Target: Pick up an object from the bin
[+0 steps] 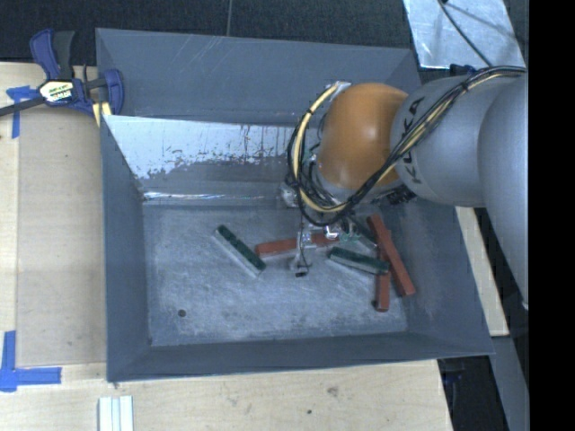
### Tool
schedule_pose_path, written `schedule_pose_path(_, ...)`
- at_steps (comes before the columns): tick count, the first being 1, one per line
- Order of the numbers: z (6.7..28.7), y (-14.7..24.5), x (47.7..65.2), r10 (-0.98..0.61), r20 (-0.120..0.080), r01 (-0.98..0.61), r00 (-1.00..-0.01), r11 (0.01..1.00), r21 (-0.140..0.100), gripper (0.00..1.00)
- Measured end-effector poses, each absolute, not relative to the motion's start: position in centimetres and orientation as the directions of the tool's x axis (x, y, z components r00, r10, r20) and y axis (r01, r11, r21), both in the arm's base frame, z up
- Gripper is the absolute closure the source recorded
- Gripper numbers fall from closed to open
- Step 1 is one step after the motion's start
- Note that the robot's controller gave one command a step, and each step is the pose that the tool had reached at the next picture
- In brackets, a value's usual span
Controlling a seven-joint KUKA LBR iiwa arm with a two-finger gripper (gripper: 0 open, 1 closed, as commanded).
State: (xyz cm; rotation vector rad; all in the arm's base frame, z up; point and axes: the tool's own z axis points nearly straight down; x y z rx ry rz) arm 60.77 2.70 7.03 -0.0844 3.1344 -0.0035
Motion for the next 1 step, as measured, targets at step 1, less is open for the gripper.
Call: schedule_pose_path(1,7.16,2.97,60.80,-0.054,-0.008,-0.054,-0.999,0.999,0.001,1.00)
